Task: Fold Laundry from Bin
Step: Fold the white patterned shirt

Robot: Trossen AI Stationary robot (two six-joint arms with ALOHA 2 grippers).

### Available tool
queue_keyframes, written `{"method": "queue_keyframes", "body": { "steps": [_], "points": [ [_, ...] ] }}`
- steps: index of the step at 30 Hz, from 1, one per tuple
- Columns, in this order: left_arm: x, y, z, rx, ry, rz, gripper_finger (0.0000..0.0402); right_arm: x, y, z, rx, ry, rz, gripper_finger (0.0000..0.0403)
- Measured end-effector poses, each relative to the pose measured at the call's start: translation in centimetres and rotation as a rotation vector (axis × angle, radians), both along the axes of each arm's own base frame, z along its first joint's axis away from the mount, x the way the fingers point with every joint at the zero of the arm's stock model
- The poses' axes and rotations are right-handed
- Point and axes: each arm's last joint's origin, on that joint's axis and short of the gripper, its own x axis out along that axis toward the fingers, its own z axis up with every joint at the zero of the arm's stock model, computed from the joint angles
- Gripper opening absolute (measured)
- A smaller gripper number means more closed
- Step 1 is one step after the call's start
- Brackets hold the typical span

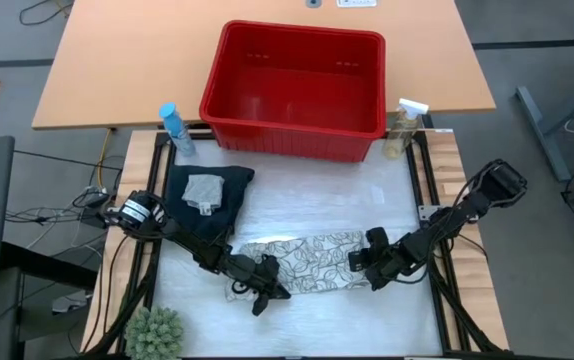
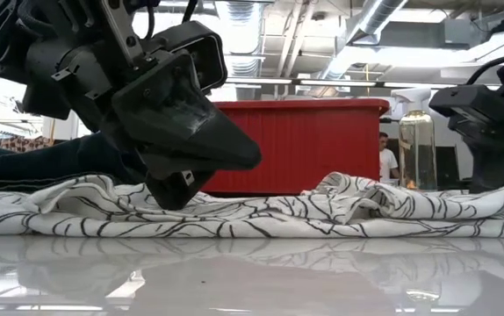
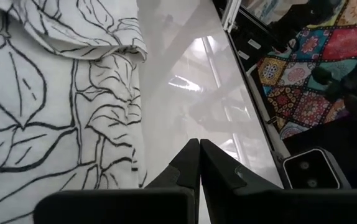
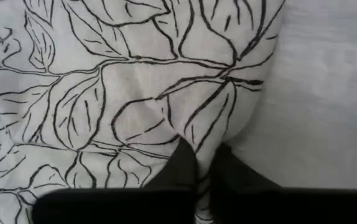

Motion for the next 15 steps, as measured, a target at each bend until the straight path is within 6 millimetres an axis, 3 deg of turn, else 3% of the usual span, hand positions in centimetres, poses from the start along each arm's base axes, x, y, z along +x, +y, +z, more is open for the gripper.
{"method": "queue_keyframes", "body": {
  "steps": [2,7,10,15],
  "points": [
    [0.1,0.1,0.1,-0.007,-0.012,0.003,0.0000,0.0,0.0,0.0,0.002,0.001,0.001,0.0033],
    [0.6,0.7,1.4,-0.116,-0.093,-0.035,0.0000,0.0,0.1,0.0,0.011,-0.006,-0.009,0.0033],
    [0.5,1.2,2.7,-0.185,-0.056,-0.081,0.0000,0.1,0.4,0.3,0.012,0.002,-0.015,0.0034],
    [-0.7,1.9,5.2,-0.123,0.060,-0.086,0.0000,0.1,1.3,1.9,-0.016,0.060,-0.021,0.0034]
  ]
}}
